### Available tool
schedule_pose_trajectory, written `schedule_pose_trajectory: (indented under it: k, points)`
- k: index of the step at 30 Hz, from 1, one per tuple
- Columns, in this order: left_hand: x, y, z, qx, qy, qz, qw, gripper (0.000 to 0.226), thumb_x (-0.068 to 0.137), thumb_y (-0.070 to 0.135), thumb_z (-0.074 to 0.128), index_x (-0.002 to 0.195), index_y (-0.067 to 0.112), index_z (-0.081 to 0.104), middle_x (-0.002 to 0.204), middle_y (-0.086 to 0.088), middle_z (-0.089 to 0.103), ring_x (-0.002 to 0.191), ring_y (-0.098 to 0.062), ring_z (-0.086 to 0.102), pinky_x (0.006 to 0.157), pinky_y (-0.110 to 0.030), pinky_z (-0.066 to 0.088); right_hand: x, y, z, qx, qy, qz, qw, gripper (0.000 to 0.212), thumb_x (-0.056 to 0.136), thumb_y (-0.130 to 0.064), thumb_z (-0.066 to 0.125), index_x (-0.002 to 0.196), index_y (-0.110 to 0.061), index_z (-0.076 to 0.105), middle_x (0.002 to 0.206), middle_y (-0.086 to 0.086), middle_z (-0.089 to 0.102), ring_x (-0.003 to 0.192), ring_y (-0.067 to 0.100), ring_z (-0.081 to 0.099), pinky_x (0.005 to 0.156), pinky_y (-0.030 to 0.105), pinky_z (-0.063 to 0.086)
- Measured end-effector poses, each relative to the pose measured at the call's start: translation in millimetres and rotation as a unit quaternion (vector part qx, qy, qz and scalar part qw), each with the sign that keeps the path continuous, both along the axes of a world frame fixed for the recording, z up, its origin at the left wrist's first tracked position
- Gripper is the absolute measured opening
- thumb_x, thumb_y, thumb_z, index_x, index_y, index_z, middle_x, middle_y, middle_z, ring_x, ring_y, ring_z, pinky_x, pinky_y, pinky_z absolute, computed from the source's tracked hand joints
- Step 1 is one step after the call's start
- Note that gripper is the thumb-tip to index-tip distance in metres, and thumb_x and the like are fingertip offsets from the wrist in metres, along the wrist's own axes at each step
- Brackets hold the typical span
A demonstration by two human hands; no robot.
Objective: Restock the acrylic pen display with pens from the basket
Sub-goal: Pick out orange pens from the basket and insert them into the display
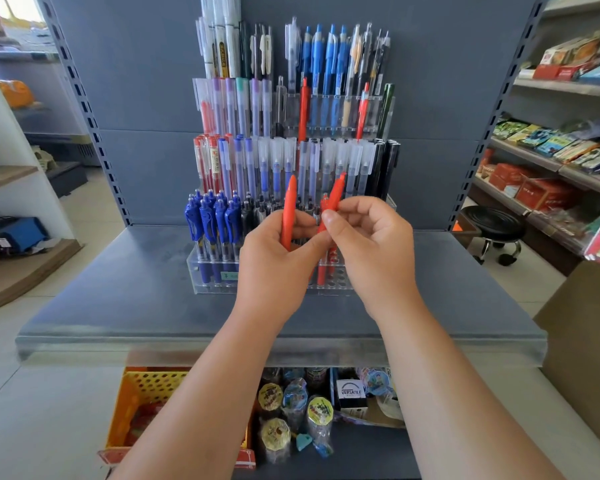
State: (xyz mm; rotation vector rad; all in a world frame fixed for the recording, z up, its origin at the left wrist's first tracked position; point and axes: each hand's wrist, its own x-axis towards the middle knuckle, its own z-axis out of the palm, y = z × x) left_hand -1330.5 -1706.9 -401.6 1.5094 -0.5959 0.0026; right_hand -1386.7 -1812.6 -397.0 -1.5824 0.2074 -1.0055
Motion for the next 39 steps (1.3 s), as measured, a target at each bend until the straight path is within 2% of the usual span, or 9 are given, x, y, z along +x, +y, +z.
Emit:
schedule_pose_trajectory:
  k: [4,8,10,14,19,23,27,33,39]
  points:
    - [-0.1,-2.1,-1.7,0.016,-0.008,-0.005,1.000,0.018,0.079,0.022,0.083,0.090,0.022,0.068,0.081,0.008,0.073,0.070,-0.013,0.070,0.061,-0.027,0.058,0.1,-0.5,1.6,0.046,0.005,-0.006,0.999,0.016,0.090,-0.007,0.069,0.106,-0.008,0.068,0.079,-0.001,0.069,0.067,0.000,0.066,0.061,0.015,0.051]
    - [-1.9,-3.4,-0.9,0.026,-0.018,-0.024,0.999,0.006,0.088,0.026,0.074,0.087,0.021,0.070,0.075,0.005,0.071,0.067,-0.016,0.068,0.063,-0.028,0.060,-0.7,-3.2,2.0,0.015,0.024,-0.022,0.999,0.015,0.093,-0.006,0.065,0.105,-0.009,0.074,0.085,-0.005,0.075,0.078,0.001,0.070,0.070,0.015,0.053]
    - [-1.0,-3.3,-1.1,0.050,-0.032,-0.041,0.997,0.020,0.097,0.030,0.062,0.086,0.014,0.069,0.061,0.005,0.060,0.051,-0.012,0.053,0.051,-0.026,0.049,-0.7,-5.6,1.6,-0.024,0.033,-0.034,0.999,0.015,0.093,-0.007,0.065,0.103,-0.013,0.075,0.085,-0.007,0.074,0.080,0.002,0.070,0.072,0.018,0.055]
    - [0.3,-3.7,-2.1,0.052,-0.019,-0.057,0.997,0.029,0.102,0.028,0.051,0.091,0.005,0.064,0.053,0.013,0.044,0.046,-0.005,0.037,0.046,-0.018,0.035,2.0,-10.3,-1.0,-0.060,0.042,-0.057,0.996,0.014,0.091,-0.010,0.067,0.098,-0.020,0.073,0.083,-0.010,0.072,0.077,0.003,0.066,0.073,0.022,0.055]
    - [2.6,-5.0,-4.7,0.022,0.024,-0.088,0.996,0.034,0.089,0.022,0.039,0.092,0.030,0.071,0.061,0.016,0.053,0.062,-0.010,0.047,0.061,-0.031,0.037,4.1,-14.3,-2.7,-0.082,0.033,-0.083,0.993,0.014,0.094,-0.016,0.064,0.106,-0.020,0.070,0.092,-0.010,0.071,0.086,0.006,0.066,0.082,0.029,0.056]
    - [4.0,-5.8,-6.1,0.033,0.022,-0.094,0.995,0.037,0.085,0.020,0.037,0.093,0.034,0.071,0.060,0.014,0.048,0.061,-0.013,0.044,0.063,-0.033,0.036,5.1,-17.5,-4.5,-0.115,0.037,-0.113,0.986,0.018,0.095,-0.019,0.061,0.112,-0.018,0.067,0.099,-0.009,0.070,0.092,0.009,0.065,0.087,0.036,0.055]
    - [1.7,-5.3,-4.7,0.037,0.021,-0.077,0.996,0.031,0.097,0.015,0.042,0.097,0.030,0.069,0.058,0.019,0.052,0.059,-0.007,0.047,0.064,-0.028,0.040,6.6,-17.9,-7.1,-0.115,0.047,-0.127,0.984,0.016,0.096,-0.019,0.061,0.110,-0.023,0.066,0.099,-0.011,0.069,0.092,0.007,0.065,0.086,0.039,0.056]
    - [-0.1,-0.5,-2.3,0.029,0.007,-0.085,0.996,0.026,0.101,0.012,0.046,0.104,0.025,0.068,0.056,0.024,0.053,0.051,0.004,0.047,0.051,-0.008,0.038,9.6,-19.5,-11.7,-0.093,0.076,-0.117,0.986,0.014,0.096,-0.018,0.062,0.109,-0.022,0.066,0.096,-0.014,0.068,0.086,-0.003,0.063,0.081,0.022,0.053]
    - [3.2,3.6,-0.8,0.020,0.007,-0.084,0.996,0.021,0.098,0.012,0.053,0.105,0.028,0.065,0.073,0.008,0.057,0.061,0.000,0.054,0.056,-0.014,0.047,17.5,-20.3,-18.5,-0.112,0.130,-0.113,0.979,0.013,0.095,-0.013,0.062,0.103,-0.022,0.067,0.093,-0.016,0.068,0.086,-0.003,0.063,0.079,0.015,0.051]
